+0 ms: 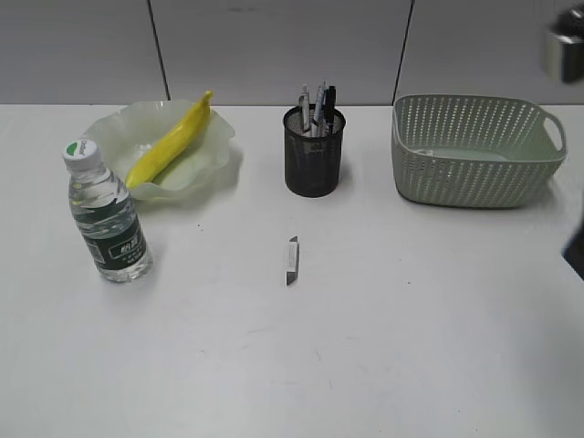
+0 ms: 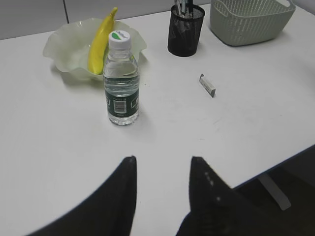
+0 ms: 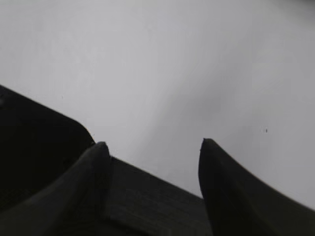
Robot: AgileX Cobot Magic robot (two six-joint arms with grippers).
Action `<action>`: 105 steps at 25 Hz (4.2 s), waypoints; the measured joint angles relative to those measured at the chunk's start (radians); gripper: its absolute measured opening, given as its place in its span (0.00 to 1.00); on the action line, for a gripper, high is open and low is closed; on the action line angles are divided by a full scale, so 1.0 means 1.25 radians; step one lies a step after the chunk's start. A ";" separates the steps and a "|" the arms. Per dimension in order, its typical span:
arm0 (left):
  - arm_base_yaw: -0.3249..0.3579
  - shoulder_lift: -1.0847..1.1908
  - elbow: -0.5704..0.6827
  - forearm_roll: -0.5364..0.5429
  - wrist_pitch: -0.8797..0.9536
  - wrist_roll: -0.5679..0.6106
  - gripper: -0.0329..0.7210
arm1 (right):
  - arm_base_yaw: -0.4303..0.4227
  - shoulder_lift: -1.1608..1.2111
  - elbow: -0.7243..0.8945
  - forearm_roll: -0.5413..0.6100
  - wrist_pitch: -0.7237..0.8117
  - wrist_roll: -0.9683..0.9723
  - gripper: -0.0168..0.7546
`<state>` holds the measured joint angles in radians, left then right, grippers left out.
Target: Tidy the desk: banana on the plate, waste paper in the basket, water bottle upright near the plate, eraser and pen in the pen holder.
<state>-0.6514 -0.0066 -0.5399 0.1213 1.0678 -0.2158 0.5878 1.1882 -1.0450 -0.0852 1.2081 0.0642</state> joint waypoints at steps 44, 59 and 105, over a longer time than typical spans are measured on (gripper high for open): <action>-0.067 1.715 -0.876 -0.193 -0.189 -0.082 0.47 | 0.002 -0.956 0.428 -0.021 -0.137 -0.013 0.61; -0.067 1.931 -1.116 -0.074 0.043 -0.161 0.23 | 0.002 -0.956 0.428 -0.021 -0.137 -0.014 0.61; 0.024 1.749 -1.353 0.000 0.022 -0.153 0.57 | 0.002 -0.958 0.428 -0.021 -0.137 -0.014 0.61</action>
<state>-0.6215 2.1794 -2.2310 0.1214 1.0954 -0.4073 0.5897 -0.0088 -0.5097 -0.1110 1.0371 0.0471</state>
